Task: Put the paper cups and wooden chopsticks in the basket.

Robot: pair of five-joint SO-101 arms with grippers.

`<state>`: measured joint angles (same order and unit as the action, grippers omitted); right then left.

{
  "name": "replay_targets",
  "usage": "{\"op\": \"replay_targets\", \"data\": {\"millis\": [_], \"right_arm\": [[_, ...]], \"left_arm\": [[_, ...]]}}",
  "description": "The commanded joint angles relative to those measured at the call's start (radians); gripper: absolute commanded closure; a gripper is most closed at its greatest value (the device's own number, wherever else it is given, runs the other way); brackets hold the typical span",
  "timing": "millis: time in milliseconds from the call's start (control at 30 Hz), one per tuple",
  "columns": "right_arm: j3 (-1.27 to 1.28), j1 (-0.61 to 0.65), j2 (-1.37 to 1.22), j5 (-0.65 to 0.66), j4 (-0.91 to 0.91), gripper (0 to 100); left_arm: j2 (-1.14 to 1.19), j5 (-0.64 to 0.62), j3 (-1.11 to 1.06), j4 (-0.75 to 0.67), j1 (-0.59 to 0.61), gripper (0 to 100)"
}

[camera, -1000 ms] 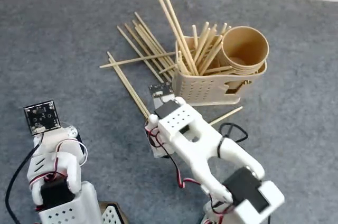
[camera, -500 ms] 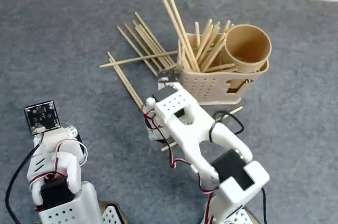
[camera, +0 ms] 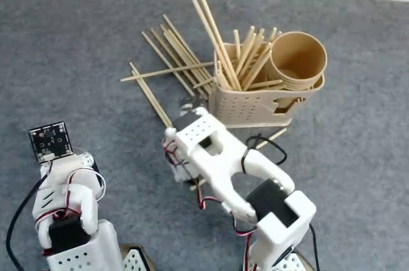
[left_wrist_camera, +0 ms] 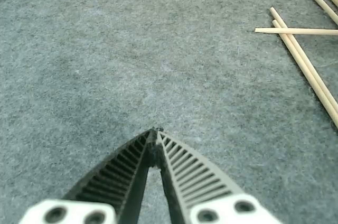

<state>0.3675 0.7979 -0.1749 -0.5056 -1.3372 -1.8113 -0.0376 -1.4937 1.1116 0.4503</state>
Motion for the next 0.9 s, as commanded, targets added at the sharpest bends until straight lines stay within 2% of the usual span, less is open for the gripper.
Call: {"op": "replay_targets", "data": {"millis": [0,100,300,433,667,767,867], "right_arm": [[-0.065,0.061,0.025,0.000,-0.093,84.6],[-0.107,0.068,0.085,0.078,-0.134,84.6],[-0.110,0.059,0.274,0.387,-0.237,84.6],[-0.107,0.021,0.349,0.700,-0.240,84.7],[-0.053,-0.062,0.325,1.347,-0.240,84.6],[0.019,-0.070,0.298,1.479,-0.228,84.3],[0.070,-0.070,0.286,1.521,-0.153,84.3]], "left_arm": [[-0.008,0.011,0.002,-0.020,0.008,100],[-0.008,0.011,0.002,-0.020,0.008,100],[-0.008,0.011,0.002,-0.020,0.008,100],[-0.008,0.011,0.002,-0.020,0.008,100],[-0.008,0.011,0.002,-0.020,0.008,100],[-0.008,0.011,0.002,-0.020,0.008,100],[-0.008,0.011,-0.010,-0.025,0.008,100]]}}
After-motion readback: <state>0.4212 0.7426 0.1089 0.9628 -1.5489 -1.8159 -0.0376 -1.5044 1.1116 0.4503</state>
